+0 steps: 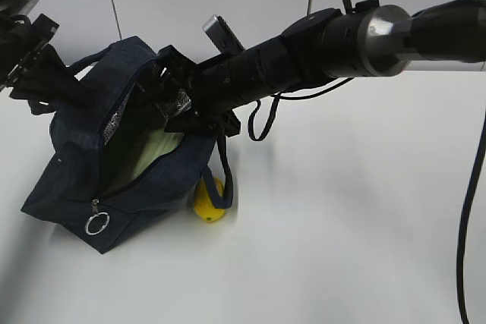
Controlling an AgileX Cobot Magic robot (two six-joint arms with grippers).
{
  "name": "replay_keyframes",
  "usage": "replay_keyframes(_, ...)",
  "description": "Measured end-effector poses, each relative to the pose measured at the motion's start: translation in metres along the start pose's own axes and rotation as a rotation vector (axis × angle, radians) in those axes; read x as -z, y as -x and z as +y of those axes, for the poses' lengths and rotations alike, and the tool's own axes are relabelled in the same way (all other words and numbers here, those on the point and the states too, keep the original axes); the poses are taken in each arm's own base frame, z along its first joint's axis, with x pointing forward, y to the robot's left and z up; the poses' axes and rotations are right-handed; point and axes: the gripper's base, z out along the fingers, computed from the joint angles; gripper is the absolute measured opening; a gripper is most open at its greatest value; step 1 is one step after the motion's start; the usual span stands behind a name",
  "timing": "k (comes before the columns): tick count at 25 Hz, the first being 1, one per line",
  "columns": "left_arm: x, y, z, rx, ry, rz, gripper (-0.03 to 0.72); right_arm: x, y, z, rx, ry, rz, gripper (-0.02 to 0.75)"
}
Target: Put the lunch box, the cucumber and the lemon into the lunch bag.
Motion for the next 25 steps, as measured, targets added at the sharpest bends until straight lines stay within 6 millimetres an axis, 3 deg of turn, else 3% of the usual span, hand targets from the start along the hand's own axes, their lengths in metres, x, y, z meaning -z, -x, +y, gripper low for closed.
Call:
replay_keyframes(13,0.000,0.000,0.001,0.000,0.002,0.001,-0.006,0.013,0.002,0.000,0.122,0.061,0.079,0.467)
replay_keyframes(19,0.006,0.000,0.007,0.026,0.008,-0.012,-0.006,0.035,0.001,0.021,0.251,0.034,0.086,0.467)
replay_keyframes(25,0.019,0.001,0.022,0.089,0.030,-0.040,-0.006,0.052,-0.005,0.028,0.350,-0.076,0.148,0.467)
